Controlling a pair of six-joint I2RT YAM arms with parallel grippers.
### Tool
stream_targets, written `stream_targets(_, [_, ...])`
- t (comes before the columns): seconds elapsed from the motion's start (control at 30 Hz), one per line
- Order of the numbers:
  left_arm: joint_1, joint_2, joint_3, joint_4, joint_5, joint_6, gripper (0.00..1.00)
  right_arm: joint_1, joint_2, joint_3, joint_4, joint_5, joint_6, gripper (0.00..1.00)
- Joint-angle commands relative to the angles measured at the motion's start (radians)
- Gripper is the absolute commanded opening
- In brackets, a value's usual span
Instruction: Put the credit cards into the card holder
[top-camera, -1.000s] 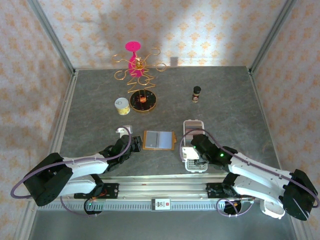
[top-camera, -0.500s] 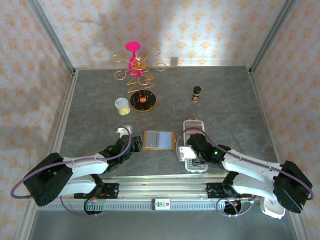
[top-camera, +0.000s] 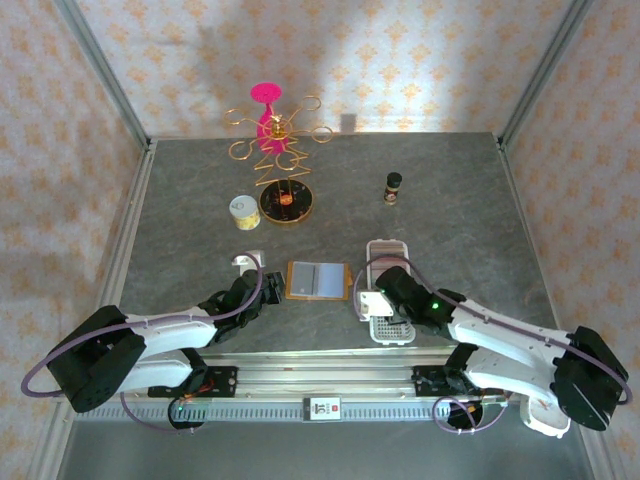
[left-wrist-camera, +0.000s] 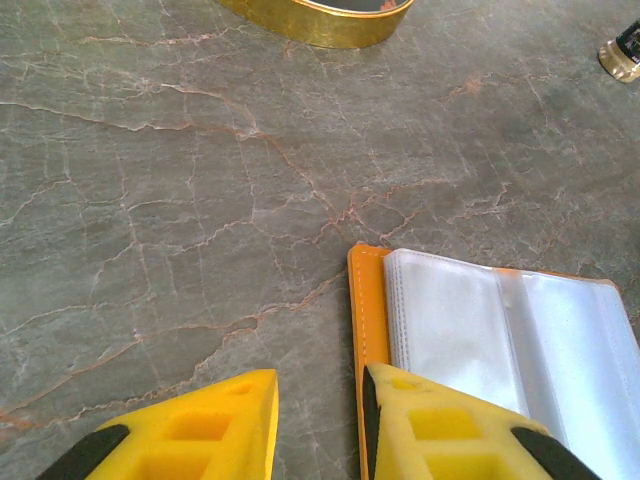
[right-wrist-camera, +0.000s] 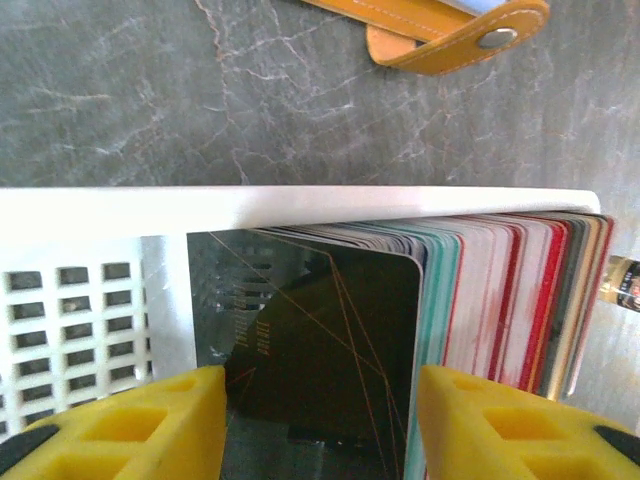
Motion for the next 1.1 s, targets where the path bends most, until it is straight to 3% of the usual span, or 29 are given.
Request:
stream_targets(0.0, [0.003, 0.002, 0.002, 0.027, 0.002, -0.008, 0.3, -0.004, -0.023, 0.011, 0.004, 0.032, 0.005, 0.5])
stream_targets(0.4, [0.002, 0.009, 0.004, 0.029, 0.005, -0.008, 0.29, -0.004, -0.051, 0.009, -0.003, 0.048, 0.006, 0.4])
stream_targets(0.73, [0.002, 0.008, 0.004, 0.028, 0.007, -0.008, 0.29, -0.003, -0.074, 0.02, -0.038, 0.057, 0.019, 0.24])
stream_targets(1.07, [0.002, 0.011, 0.004, 0.033, 0.015, -0.008, 0.29, -0.004, -0.106, 0.083, -0.157, 0.009, 0.063, 0.17])
